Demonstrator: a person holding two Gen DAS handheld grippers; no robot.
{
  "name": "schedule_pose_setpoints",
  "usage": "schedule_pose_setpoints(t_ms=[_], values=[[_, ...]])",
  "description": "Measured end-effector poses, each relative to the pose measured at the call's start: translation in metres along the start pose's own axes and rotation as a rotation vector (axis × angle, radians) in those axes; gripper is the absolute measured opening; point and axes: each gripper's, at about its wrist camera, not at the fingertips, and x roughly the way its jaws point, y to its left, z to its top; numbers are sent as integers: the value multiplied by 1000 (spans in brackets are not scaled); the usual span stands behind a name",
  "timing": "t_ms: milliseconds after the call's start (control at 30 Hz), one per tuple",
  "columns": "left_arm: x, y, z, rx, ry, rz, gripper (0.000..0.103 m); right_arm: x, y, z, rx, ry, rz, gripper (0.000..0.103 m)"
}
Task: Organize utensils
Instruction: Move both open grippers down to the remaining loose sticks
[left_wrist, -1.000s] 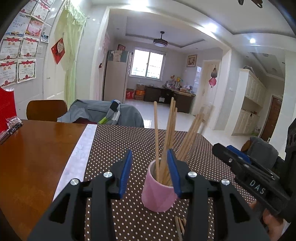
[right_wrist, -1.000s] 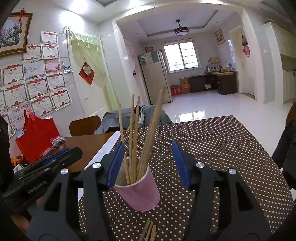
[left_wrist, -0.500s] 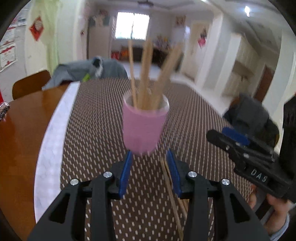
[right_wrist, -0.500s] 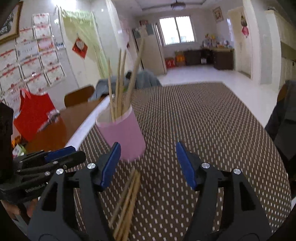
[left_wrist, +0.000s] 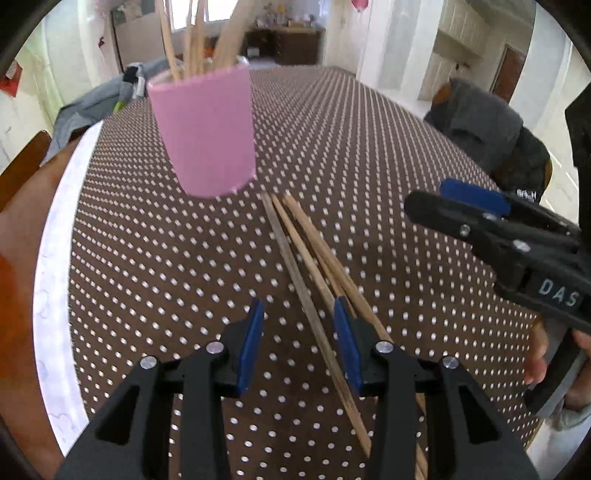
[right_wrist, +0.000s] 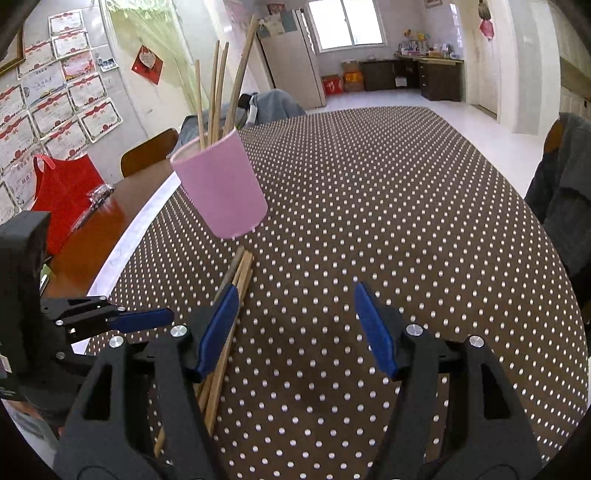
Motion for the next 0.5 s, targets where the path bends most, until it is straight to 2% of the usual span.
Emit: schedule_pose_setpoints(t_ms=[133, 500], values=[[9, 3, -5, -7, 30, 24, 39, 7, 4, -7, -12, 42, 19, 65], [0, 25, -22, -28, 13, 53, 40, 39, 36, -17, -109, 185, 27, 65]])
